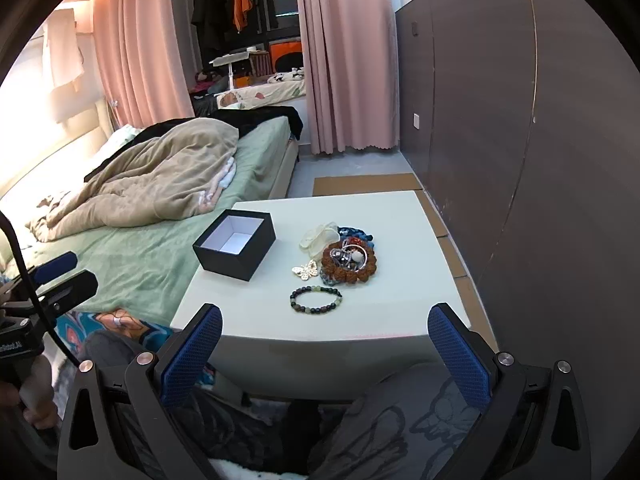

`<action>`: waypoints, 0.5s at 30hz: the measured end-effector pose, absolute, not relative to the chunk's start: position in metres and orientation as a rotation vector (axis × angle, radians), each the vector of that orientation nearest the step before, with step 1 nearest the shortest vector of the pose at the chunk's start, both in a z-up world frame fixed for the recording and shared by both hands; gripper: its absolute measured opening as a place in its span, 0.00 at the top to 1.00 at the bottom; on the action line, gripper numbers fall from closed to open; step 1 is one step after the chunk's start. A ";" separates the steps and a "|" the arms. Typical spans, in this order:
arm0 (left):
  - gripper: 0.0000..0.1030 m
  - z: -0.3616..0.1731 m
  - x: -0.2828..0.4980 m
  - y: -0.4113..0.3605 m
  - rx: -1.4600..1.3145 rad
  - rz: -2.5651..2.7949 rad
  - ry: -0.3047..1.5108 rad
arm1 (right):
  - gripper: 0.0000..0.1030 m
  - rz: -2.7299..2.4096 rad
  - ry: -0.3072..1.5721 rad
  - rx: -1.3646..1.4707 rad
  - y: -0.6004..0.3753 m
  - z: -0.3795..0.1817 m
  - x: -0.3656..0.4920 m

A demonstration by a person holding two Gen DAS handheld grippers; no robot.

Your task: Organize jewelry

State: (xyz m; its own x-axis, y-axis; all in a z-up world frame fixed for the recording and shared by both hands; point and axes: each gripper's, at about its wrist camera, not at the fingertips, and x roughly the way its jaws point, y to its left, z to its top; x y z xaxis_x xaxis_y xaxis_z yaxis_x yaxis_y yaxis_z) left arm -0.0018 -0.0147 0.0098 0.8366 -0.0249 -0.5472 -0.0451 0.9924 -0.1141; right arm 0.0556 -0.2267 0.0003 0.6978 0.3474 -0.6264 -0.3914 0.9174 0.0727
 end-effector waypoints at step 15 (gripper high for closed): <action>0.02 0.008 -0.004 -0.013 -0.127 0.012 0.574 | 0.00 0.413 0.678 -0.075 -0.227 0.000 0.053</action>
State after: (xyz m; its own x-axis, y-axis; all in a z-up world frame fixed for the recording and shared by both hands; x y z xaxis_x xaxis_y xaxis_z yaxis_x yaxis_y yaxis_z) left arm -0.0039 -0.0129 0.0077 0.8399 -0.0243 -0.5422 -0.0464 0.9921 -0.1162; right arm 0.0531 -0.2268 0.0005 0.7009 0.3466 -0.6234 -0.3950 0.9163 0.0653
